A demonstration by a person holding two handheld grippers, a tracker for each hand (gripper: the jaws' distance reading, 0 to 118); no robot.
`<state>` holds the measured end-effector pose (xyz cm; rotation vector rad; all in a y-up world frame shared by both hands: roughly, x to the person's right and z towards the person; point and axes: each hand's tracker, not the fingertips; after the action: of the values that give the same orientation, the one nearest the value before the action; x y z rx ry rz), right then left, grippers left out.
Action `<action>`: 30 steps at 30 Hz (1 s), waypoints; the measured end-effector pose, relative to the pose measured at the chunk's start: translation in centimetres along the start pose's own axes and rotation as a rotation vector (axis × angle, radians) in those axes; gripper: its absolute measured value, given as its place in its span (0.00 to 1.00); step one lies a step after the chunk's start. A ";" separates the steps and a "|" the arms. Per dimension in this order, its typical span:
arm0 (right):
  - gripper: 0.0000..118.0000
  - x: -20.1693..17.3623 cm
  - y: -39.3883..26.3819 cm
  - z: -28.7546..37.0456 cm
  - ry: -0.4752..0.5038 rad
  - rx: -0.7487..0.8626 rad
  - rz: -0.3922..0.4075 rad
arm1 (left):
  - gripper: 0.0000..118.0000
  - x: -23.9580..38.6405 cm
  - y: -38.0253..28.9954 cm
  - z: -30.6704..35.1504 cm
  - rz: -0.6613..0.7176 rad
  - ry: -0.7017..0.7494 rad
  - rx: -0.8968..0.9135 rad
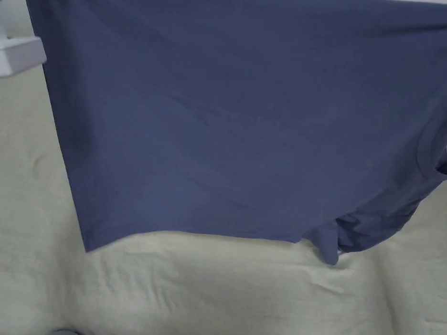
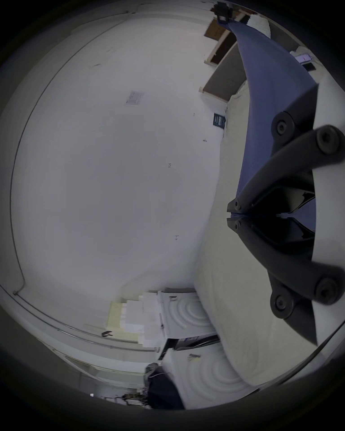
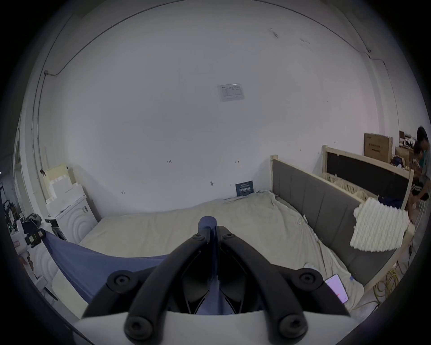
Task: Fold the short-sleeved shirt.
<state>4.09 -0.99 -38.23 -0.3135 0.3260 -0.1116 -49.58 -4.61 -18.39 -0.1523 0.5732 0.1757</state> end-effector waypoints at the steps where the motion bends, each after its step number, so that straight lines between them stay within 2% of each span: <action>1: 0.02 -0.6 0.8 -0.7 -0.007 0.000 0.013 | 0.00 0.4 0.7 -0.7 -0.010 0.012 0.006; 6: 0.02 -3.7 4.5 -5.4 -0.057 0.026 0.118 | 0.00 2.3 4.6 -5.7 -0.017 0.094 0.017; 10: 0.02 -6.2 7.5 -9.6 -0.088 0.048 0.123 | 0.00 1.8 4.2 -5.7 -0.103 0.174 0.038; 11: 0.02 -6.7 8.3 -10.6 -0.104 0.064 0.143 | 0.00 1.8 4.2 -5.7 -0.122 0.182 0.044; 12: 0.02 -7.4 9.1 -11.6 -0.122 0.084 0.163 | 0.00 2.9 6.0 -9.3 -0.114 0.187 0.057; 15: 0.02 -9.0 11.2 -14.5 -0.168 0.124 0.210 | 0.00 2.4 5.8 -9.0 -0.111 0.208 0.087; 16: 0.02 -9.5 11.8 -15.4 -0.172 0.122 0.211 | 0.00 4.7 8.5 -14.6 -0.118 0.235 0.089; 17: 0.02 -9.8 12.3 -16.0 -0.175 0.128 0.209 | 0.00 5.3 9.2 -16.1 -0.136 0.247 0.103; 22: 0.02 -11.4 14.5 -19.6 -0.202 0.175 0.220 | 0.00 6.8 10.2 -20.3 -0.158 0.268 0.147; 30: 0.02 -9.4 12.3 -26.2 -0.211 0.171 0.166 | 0.00 8.6 6.8 -25.3 -0.205 0.269 0.153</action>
<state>-12.73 4.64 -62.90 -0.1264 0.1306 0.0570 -57.17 -1.80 -44.74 -0.0853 0.8311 -0.0896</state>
